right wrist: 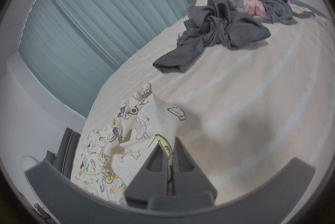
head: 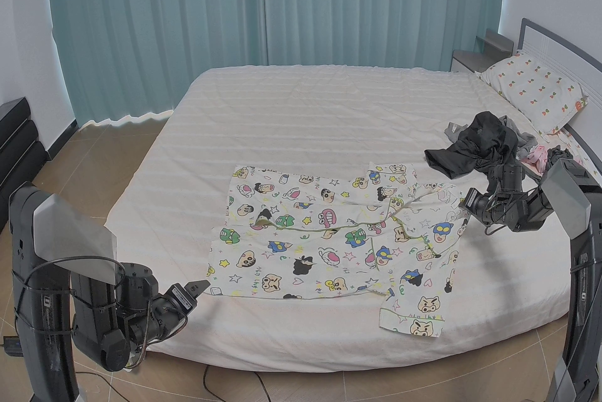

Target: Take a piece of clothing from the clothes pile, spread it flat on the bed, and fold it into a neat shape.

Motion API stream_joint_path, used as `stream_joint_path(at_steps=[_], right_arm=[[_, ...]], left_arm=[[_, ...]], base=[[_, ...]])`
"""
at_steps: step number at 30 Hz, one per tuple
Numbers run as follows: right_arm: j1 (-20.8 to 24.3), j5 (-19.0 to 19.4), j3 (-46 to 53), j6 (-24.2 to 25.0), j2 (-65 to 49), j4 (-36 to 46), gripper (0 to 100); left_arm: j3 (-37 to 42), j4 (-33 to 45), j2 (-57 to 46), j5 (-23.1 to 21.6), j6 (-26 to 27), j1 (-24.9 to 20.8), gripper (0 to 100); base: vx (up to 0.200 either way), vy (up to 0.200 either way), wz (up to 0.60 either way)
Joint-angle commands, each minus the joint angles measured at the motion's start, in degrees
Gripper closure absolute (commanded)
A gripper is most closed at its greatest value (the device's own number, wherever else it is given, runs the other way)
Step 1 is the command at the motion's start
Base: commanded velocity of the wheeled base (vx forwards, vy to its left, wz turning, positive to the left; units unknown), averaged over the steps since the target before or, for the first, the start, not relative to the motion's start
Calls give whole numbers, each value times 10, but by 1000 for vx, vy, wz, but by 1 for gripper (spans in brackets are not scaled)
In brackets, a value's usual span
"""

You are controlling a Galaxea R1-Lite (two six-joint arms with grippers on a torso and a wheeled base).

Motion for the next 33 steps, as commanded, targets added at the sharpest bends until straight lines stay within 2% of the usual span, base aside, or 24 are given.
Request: stream_joint_path(at_steps=[1, 8, 9, 19, 22, 24, 25, 27, 30, 33], right_arm=[[-6, 0, -28, 0, 5, 10, 100], [-8, 1, -53, 0, 16, 18, 100], [-8, 1, -50, 0, 17, 18, 0], [-28, 1, 26, 1, -20, 52, 0], [-32, 9, 112, 0, -79, 48, 0], [-30, 26, 205, -1, -132, 44, 0], [-29, 28, 209, -1, -135, 43, 0], [-17, 62, 296, -4, -177, 8, 0], [4, 71, 371, -6, -203, -36, 0], [44, 71, 476, -20, -225, -120, 0]], left_arm=[[0, -10, 1, 0, -1, -3, 0], [-1, -10, 2, 0, -1, -5, 0], [-1, -10, 2, 0, -1, -5, 0], [-10, -10, -1, -4, -1, -6, 0], [-18, -10, 1, -6, -1, -6, 0], [-39, -10, 6, -5, -1, -10, 0], [-40, -10, 6, -5, 0, -10, 0], [-72, -10, 28, -4, 3, -18, 0], [-107, -8, 53, 2, 18, -31, 0], [-158, 50, 59, 5, 100, -33, 0]], base=[[0, 0, 0], [0, 0, 0], [0, 0, 0], [0, 0, 0], [0, 0, 0], [0, 0, 0], [0, 0, 0], [0, 0, 0], [0, 0, 0], [0, 0, 0]])
